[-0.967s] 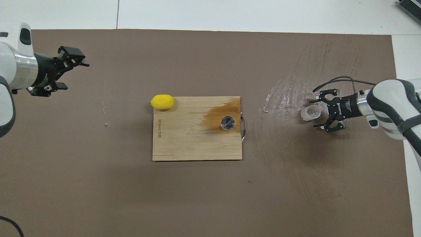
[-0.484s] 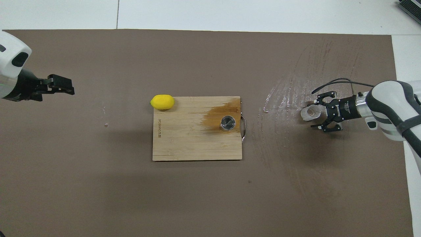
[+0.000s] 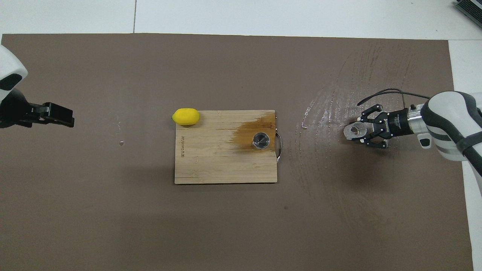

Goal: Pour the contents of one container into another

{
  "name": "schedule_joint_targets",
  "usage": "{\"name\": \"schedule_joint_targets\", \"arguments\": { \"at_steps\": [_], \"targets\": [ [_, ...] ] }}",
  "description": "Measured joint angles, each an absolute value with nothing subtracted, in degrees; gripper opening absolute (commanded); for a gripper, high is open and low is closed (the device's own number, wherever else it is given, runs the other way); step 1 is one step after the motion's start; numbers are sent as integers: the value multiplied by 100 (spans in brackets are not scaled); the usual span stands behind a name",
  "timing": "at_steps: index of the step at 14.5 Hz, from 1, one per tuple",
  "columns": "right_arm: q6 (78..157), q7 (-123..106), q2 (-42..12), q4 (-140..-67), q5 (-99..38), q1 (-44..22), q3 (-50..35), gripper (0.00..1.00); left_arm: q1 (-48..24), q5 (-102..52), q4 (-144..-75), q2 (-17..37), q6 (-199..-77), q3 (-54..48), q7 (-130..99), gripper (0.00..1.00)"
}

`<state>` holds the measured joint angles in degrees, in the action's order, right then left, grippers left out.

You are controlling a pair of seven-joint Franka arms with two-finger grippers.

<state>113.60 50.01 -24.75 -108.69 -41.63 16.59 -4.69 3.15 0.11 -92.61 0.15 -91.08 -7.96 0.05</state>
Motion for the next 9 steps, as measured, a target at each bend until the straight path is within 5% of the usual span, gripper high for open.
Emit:
{"name": "schedule_joint_targets", "arguments": {
  "at_steps": [9],
  "targets": [
    [11598, 6725, -1631, -10830, -4132, 91, -484, 0, -61, -246, -8971, -28, -8638, -336, -10, 100]
  ]
}}
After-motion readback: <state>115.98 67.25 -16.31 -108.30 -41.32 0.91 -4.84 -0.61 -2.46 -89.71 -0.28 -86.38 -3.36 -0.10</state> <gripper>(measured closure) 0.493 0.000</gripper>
